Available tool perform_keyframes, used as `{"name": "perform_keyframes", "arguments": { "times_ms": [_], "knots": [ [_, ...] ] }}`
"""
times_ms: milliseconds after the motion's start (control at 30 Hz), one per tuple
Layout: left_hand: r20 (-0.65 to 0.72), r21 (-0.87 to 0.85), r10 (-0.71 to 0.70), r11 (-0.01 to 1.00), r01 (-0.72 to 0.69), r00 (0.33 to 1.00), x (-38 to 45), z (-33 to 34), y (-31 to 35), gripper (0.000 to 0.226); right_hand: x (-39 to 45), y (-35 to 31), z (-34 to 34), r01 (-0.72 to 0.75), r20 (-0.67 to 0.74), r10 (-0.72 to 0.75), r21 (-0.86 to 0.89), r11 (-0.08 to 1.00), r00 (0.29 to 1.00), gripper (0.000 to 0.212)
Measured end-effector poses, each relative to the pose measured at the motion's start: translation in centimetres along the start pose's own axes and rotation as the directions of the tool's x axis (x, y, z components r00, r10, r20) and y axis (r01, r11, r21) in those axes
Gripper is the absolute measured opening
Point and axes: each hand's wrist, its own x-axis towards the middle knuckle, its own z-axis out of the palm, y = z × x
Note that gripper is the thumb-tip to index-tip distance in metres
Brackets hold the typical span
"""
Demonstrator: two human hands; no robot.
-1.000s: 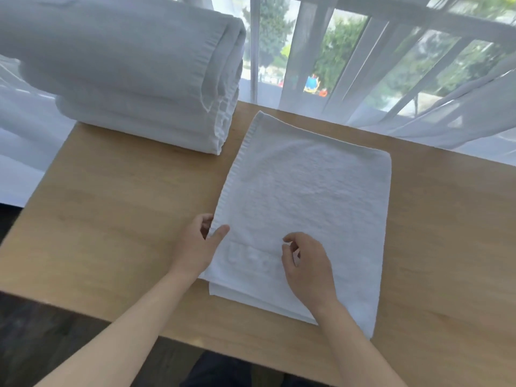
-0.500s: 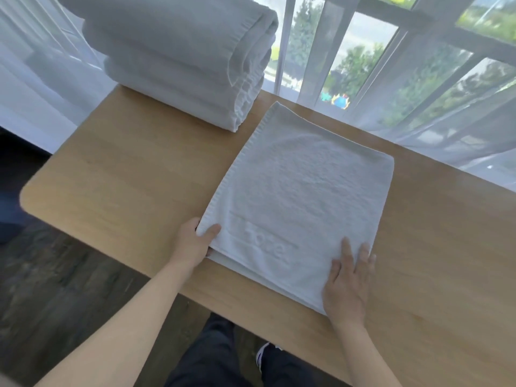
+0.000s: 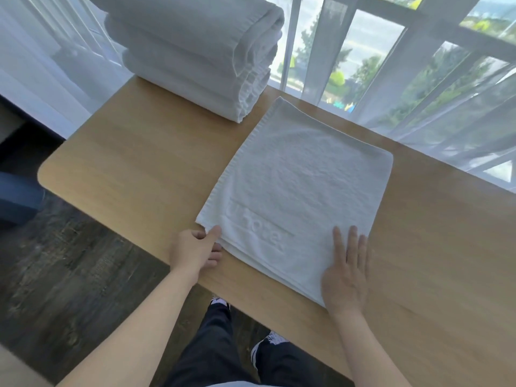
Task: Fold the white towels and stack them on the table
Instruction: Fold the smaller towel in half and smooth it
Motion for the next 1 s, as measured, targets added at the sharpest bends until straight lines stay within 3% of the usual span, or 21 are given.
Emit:
{"name": "perform_keyframes", "arguments": {
  "times_ms": [67,133,300,367,467,533,633,767,900,1000],
  "knots": [
    [-0.027,-0.063,0.02,0.998,-0.022,0.999,0.1,1.0,0.5,0.033,0.1,0.4,-0.2,0.155,0.014,-0.154,-0.071,0.985,0.988,0.096],
    [-0.047,-0.083,0.057,0.995,-0.06,0.997,0.4,1.9,1.2,0.027,0.0,0.7,-0.4,0.212,0.038,-0.209,-0.093,0.973,0.977,0.089],
    [-0.093,-0.076,0.144,0.986,-0.151,0.985,2.7,3.4,3.0,0.016,-1.9,-0.8,-0.7,0.074,0.157,-0.048,-0.165,0.984,0.986,0.076],
    [-0.131,-0.028,0.197,0.979,-0.202,0.972,4.1,3.7,4.2,0.013,-2.7,-2.2,-0.7,0.027,0.112,-0.012,-0.129,0.991,0.994,0.064],
    [-0.158,0.069,0.308,0.951,-0.3,0.938,6.3,4.4,7.1,0.012,-3.9,-4.3,-0.3,0.102,0.043,-0.1,-0.043,0.994,0.994,0.032],
    [-0.102,0.099,0.371,0.927,-0.362,0.923,7.6,5.4,9.5,0.009,-3.7,-5.1,0.2,0.183,0.024,-0.185,0.048,0.982,0.983,0.022],
    [0.024,0.136,0.451,0.883,-0.449,0.892,9.2,7.2,12.4,0.007,-1.8,-5.1,0.6,0.223,-0.043,-0.221,0.039,0.974,0.974,0.027],
    [0.176,0.171,0.519,0.821,-0.546,0.836,11.1,9.6,15.5,0.008,1.3,-4.9,0.6,0.016,-0.029,-0.015,0.033,0.999,0.999,0.046],
    [0.296,0.118,0.577,0.769,-0.629,0.761,12.5,12.1,18.5,0.014,1.8,-5.5,1.0,-0.077,0.013,0.076,0.033,0.996,0.997,0.053],
    [0.357,0.092,0.588,0.75,-0.654,0.725,13.2,13.5,20.2,0.021,1.9,-5.3,1.0,-0.141,0.045,0.137,0.128,0.982,0.99,0.053]
  ]
}}
